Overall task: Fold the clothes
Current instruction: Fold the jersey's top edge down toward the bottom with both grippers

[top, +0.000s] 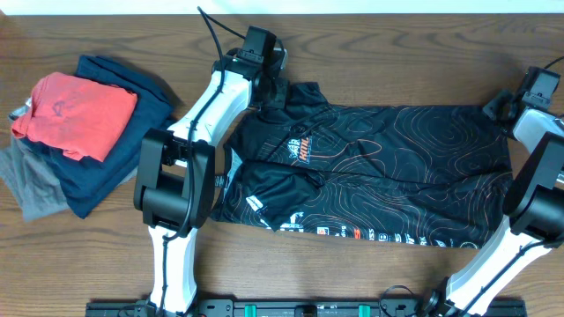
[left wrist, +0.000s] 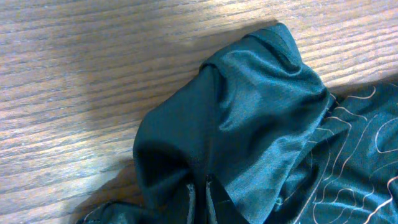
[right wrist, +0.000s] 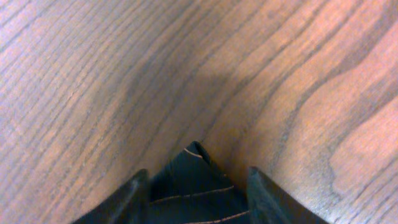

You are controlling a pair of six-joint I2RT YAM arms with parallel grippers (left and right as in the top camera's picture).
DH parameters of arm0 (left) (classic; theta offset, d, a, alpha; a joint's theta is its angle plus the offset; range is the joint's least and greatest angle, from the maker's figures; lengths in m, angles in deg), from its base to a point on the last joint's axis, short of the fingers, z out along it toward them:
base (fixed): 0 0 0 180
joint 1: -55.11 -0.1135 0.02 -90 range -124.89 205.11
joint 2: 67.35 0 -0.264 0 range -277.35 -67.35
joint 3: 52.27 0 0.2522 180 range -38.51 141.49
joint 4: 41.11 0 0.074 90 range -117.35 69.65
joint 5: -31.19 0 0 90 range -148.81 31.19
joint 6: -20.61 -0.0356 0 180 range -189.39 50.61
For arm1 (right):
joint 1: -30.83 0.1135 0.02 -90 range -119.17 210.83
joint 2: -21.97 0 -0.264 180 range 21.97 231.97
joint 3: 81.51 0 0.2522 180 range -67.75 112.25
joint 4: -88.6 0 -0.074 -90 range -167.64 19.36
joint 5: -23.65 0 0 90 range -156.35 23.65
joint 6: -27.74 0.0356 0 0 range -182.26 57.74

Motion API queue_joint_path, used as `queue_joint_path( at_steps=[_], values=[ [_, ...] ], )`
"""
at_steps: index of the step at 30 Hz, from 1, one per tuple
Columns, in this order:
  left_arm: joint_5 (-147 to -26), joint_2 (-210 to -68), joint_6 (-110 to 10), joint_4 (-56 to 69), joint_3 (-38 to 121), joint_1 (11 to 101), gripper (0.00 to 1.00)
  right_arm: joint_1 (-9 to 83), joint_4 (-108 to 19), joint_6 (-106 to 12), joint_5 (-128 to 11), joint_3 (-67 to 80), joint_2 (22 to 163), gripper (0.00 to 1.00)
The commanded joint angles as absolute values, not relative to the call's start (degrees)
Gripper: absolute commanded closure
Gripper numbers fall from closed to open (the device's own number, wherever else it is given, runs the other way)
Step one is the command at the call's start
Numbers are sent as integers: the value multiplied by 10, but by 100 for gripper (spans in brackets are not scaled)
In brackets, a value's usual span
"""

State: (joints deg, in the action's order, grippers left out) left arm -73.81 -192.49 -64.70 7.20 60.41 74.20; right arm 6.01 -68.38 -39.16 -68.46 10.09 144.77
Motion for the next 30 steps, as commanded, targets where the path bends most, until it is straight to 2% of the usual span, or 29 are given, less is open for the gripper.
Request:
queue_joint_path(
  at_steps=[1,7,15,21,30],
  values=[
    [-733,-1921,-644,75,603,742,94,69,-681,-387,-680,102,1461,70],
    [-733,-1921,-644,76,603,741,94,68,-675,-387,-691,102,1461,99],
    [-735,-1916,-643,100,604,723,94,58,-628,-387,-739,102,1443,99],
    [-825,-1869,-642,113,604,696,94,49,-594,-403,-734,102,1377,99],
    [-832,-1784,-644,260,604,685,94,49,-402,-437,-742,102,1254,99]
  ],
)
